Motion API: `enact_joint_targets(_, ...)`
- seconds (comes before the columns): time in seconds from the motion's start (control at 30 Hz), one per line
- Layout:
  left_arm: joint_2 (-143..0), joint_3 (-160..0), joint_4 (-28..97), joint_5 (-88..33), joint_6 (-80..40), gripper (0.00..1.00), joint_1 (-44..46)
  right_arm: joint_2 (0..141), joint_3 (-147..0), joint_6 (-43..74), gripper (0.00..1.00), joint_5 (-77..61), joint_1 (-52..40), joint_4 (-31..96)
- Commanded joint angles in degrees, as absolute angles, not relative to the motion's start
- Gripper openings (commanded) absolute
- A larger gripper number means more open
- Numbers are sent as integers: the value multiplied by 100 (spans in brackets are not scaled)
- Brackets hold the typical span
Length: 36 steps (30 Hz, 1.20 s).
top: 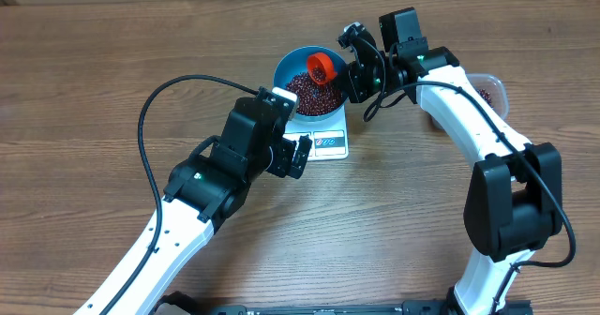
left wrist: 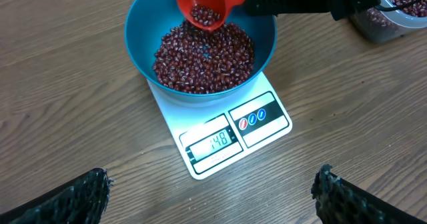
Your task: Scoop item into bowl and weigh 150g on scale
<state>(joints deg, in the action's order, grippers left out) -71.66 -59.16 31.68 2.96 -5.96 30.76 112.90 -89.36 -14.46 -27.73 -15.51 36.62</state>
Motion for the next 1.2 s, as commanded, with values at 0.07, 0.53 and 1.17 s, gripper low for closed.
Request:
enact_joint_targets(0.07, -7190, -5911, 3151, 228, -530, 99, 3076, 11034, -9050, -1527, 4, -2858, -1636, 3741)
enact_joint_targets(0.53, -7190, -5911, 3151, 228, -530, 100, 3076, 10879, -9050, -1527, 4, -2567, -1688, 3664)
enact_joint_targets(1.17, -7190, -5911, 3151, 228, -530, 99, 3076, 10801, -9050, -1568, 4, -2414, -1800, 3548)
